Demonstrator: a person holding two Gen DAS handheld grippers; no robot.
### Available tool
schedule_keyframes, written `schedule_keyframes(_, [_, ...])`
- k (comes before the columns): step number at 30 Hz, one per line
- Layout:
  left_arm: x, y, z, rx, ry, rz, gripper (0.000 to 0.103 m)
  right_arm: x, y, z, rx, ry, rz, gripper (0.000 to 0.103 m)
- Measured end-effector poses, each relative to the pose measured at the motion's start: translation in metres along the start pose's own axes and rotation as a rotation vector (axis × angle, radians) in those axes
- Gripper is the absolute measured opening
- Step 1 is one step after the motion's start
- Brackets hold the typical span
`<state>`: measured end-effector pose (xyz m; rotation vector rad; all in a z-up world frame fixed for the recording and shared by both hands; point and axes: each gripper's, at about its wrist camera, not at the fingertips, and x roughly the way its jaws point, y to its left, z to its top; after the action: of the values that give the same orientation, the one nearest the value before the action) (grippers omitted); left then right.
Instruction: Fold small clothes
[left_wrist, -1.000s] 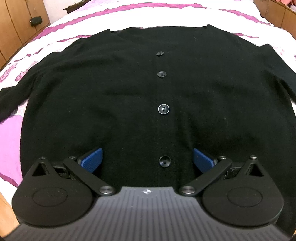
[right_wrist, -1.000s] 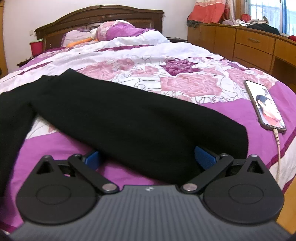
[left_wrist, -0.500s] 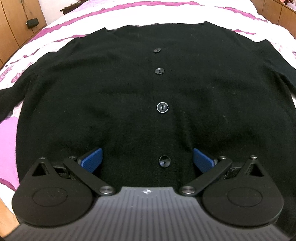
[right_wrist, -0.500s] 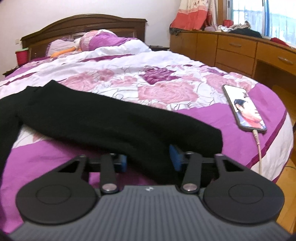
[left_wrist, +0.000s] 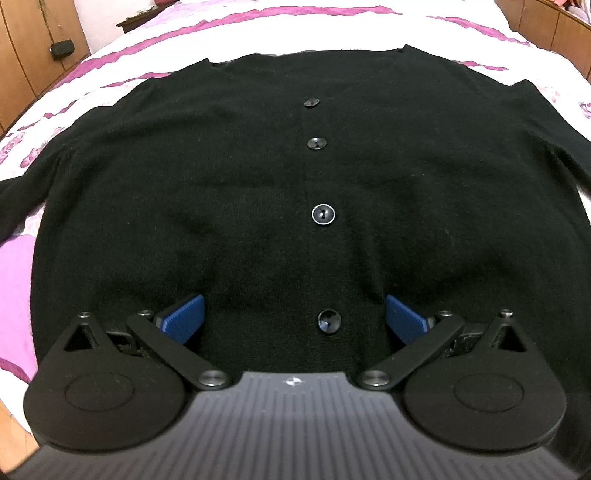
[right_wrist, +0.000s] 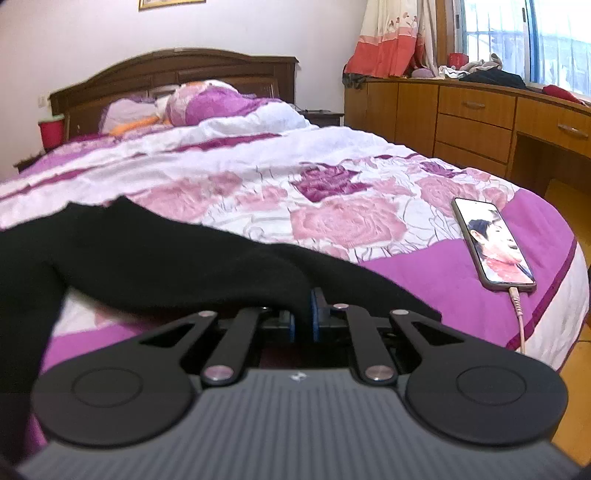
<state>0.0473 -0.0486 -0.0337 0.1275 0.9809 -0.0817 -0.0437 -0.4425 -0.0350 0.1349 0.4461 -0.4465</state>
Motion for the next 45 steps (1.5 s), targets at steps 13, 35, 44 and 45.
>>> schedule_keyframes(13, [-0.022, 0.027, 0.013, -0.092, 0.011, -0.061, 0.103, -0.019, 0.026, 0.028, 0.046, -0.1, 0.115, 0.011])
schedule_keyframes(35, [-0.046, 0.087, 0.021, -0.152, -0.13, 0.024, 0.103, -0.045, 0.155, 0.092, -0.023, -0.247, 0.348, 0.011])
schedule_keyframes(44, [-0.041, 0.12, 0.02, -0.182, -0.16, 0.072, 0.103, -0.016, 0.259, 0.072, -0.149, -0.157, 0.483, 0.011])
schedule_keyframes(45, [-0.039, 0.123, 0.02, -0.186, -0.158, 0.069, 0.103, -0.009, 0.269, 0.067, -0.16, -0.134, 0.495, 0.011])
